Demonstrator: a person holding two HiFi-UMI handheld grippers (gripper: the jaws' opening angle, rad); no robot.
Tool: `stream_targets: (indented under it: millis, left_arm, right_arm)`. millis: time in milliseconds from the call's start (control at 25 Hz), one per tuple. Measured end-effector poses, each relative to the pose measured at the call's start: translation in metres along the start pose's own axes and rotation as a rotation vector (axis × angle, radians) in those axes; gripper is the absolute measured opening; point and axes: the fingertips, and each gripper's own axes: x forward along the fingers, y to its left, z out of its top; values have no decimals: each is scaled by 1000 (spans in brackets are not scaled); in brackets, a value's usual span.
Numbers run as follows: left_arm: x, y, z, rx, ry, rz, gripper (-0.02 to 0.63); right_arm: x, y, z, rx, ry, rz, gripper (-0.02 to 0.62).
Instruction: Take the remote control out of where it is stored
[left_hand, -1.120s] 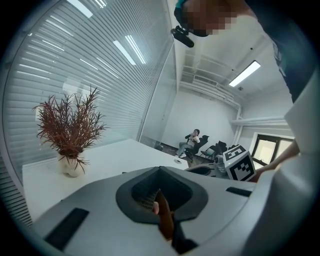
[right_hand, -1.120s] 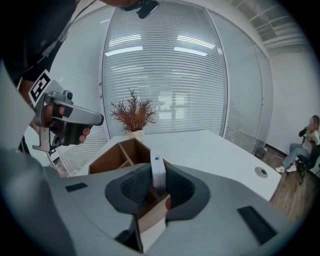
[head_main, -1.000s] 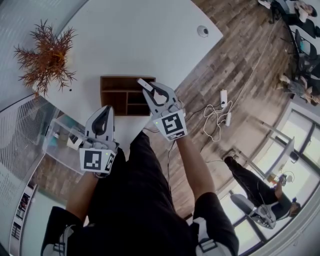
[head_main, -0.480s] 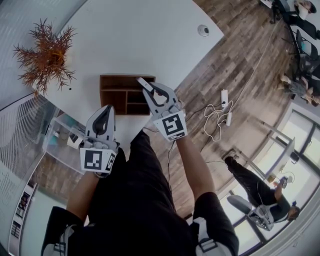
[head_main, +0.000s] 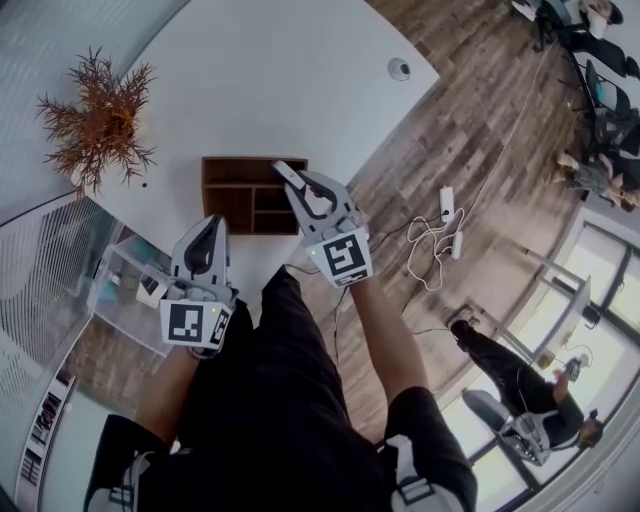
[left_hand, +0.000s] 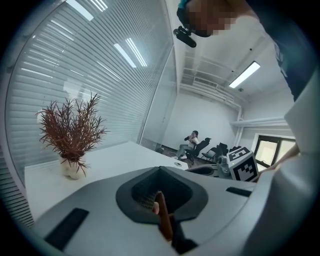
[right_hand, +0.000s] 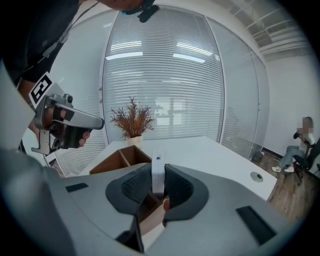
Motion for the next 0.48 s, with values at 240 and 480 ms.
stream_targets:
  millis: [240,480]
  left_arm:
    - [-6,-4,13,8,-26,-2,6]
    - [-13,-7,20,12,-46,0,6]
  right_arm:
    - [-9,-2,14,-15,-17,-17,79]
    - [-17,-1,25,-4,-29,-36,78]
